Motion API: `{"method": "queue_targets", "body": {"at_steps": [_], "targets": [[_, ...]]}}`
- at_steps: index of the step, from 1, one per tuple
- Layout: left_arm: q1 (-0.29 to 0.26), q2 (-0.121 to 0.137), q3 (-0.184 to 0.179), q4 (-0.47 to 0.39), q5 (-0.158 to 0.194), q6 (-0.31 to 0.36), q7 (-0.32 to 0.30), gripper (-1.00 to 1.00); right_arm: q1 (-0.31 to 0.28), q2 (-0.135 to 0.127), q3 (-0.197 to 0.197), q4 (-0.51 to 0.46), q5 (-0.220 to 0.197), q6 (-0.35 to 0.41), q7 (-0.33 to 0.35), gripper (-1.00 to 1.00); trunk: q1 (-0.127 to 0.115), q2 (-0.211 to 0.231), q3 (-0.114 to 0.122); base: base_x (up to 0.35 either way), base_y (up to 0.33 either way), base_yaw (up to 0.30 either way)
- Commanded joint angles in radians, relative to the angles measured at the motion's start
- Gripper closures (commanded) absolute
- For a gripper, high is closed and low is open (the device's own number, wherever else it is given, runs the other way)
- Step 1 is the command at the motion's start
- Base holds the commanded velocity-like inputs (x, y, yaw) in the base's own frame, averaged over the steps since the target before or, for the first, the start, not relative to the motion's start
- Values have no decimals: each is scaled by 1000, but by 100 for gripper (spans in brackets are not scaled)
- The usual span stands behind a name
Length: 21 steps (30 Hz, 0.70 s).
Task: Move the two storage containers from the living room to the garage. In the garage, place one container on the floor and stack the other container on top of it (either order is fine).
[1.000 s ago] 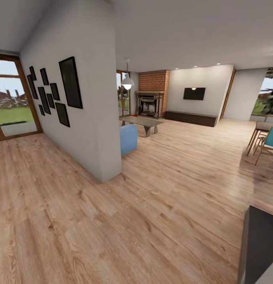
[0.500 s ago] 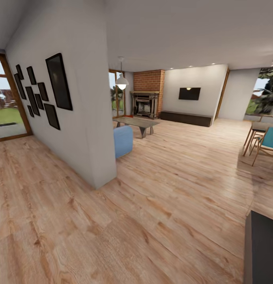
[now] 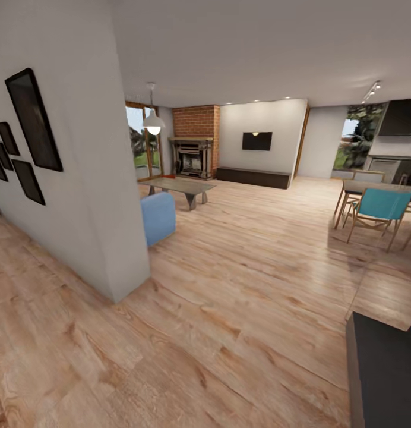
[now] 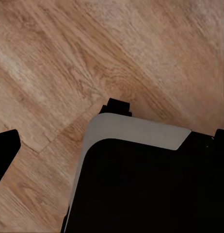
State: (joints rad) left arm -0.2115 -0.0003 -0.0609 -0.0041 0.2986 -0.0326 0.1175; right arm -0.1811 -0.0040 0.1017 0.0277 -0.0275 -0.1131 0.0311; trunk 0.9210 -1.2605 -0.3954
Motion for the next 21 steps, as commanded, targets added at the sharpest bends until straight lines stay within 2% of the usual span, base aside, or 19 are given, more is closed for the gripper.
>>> {"method": "queue_targets", "body": {"at_steps": [1,13,21], "targets": [[0,0,-7,0,8,-3,2,-100,-1,0,7,3,-3,-5,3,-100,1,-1,-1,324,0,-298],[0,1,-7,1,8,-2,2,-100,-1,0,10,3,-1,-4,3,-100,1,-1,-1,324,0,-294],[-1,2,-7,1,8,-2,2,-100,-1,-1,10,3,4,-11,3,-100,1,-1,-1,324,0,-60]]}}
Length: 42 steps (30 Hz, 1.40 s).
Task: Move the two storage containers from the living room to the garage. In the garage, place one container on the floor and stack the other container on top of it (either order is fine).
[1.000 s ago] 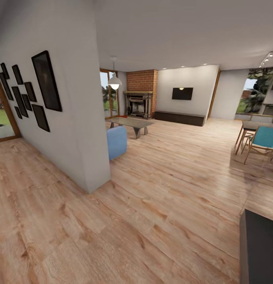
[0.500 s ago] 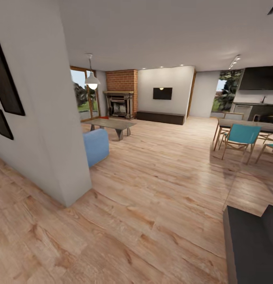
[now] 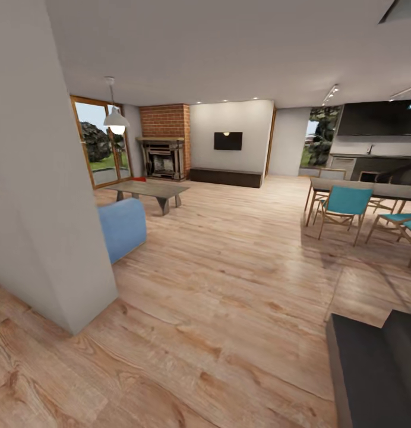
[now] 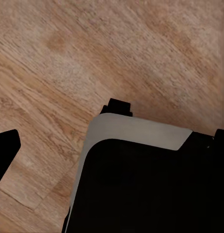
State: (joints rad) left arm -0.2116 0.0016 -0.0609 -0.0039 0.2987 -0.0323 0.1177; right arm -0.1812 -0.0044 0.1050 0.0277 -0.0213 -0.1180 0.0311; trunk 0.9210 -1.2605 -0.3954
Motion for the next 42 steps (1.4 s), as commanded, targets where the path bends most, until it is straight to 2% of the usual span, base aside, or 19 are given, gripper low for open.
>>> {"method": "queue_targets", "body": {"at_steps": [1,38,42], "targets": [[0,0,-7,1,8,-3,2,-100,-1,0,7,3,-2,-5,3,-100,1,-1,-1,324,0,-4],[0,-3,-6,-7,7,-2,4,-100,-1,0,5,3,-9,-6,1,-100,1,-1,-1,324,0,0],[0,4,-5,-18,7,-2,4,-100,-1,0,5,3,-9,-6,1,-100,1,-1,-1,324,0,0]]}}
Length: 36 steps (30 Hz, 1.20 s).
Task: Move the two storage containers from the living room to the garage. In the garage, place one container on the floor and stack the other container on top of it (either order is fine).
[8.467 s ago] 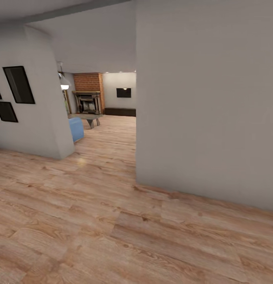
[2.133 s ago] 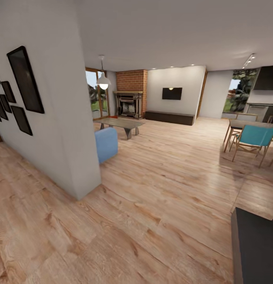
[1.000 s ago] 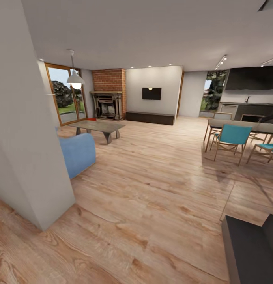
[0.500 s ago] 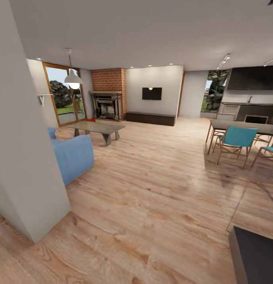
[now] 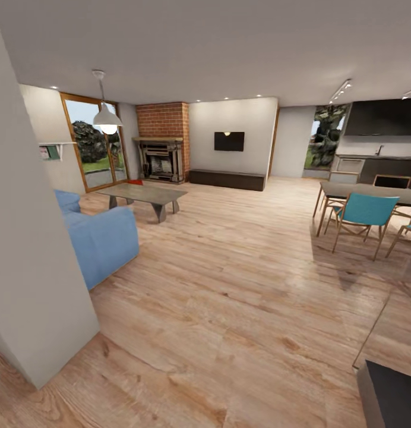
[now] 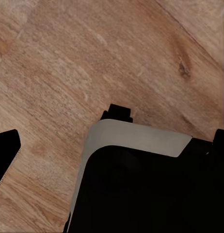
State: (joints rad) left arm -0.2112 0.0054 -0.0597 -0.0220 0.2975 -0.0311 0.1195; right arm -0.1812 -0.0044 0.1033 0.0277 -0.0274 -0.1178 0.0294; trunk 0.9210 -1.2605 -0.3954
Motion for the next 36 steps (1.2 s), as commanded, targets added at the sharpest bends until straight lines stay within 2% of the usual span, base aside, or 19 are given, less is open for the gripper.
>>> {"method": "queue_targets", "body": {"at_steps": [1,8,13,21,36], "targets": [[-1,1,-7,-1,11,-3,2,-100,-1,0,7,3,-3,-5,3,-100,1,-1,-1,324,0,0],[-1,2,-8,-3,37,8,2,-100,-1,0,8,3,-3,-2,3,-100,1,-1,-1,324,0,0],[-1,2,-8,-5,44,33,0,-100,-1,0,9,3,-3,-1,3,-100,1,-1,-1,324,0,0],[0,2,-8,-6,45,38,0,-100,-1,0,9,3,-2,0,4,-100,1,-1,-1,324,0,-4],[0,2,-8,-6,45,39,0,-100,-1,1,8,3,-3,1,4,-100,1,-1,-1,324,0,-218]]}}
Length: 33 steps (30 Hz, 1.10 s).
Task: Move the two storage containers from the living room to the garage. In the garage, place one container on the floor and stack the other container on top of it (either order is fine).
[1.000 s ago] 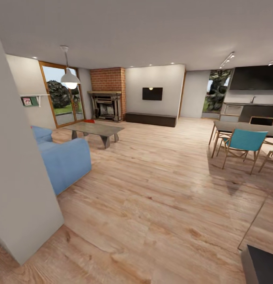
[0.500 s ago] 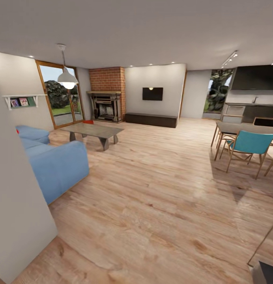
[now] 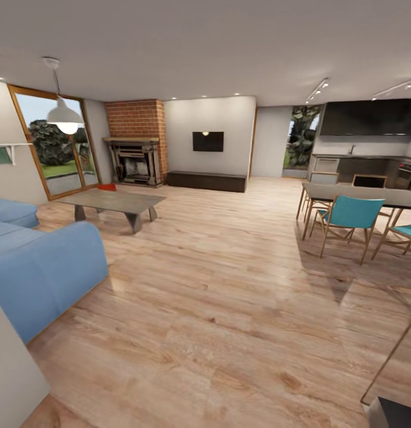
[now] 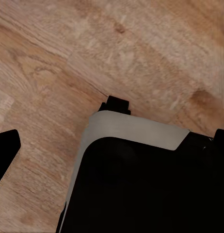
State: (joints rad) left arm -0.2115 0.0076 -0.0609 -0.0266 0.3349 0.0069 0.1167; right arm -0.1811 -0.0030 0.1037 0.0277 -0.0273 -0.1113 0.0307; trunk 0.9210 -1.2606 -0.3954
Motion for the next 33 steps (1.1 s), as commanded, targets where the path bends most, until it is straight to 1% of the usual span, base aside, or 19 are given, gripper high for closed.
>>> {"method": "queue_targets", "body": {"at_steps": [1,14,20,33], "targets": [[0,0,-7,-1,7,1,3,-100,-1,0,7,3,-3,-6,3,-100,1,0,-1,324,0,-136],[0,0,-7,-1,8,1,3,-100,-1,0,8,3,-1,-7,1,-100,1,0,-1,325,0,-21],[0,0,-7,-2,7,35,3,-100,-1,-1,8,3,-2,-7,0,-100,1,0,-1,325,0,0],[0,0,-7,-1,7,43,3,-100,-1,-2,8,3,-2,-8,0,-100,1,0,-1,325,0,0]]}}
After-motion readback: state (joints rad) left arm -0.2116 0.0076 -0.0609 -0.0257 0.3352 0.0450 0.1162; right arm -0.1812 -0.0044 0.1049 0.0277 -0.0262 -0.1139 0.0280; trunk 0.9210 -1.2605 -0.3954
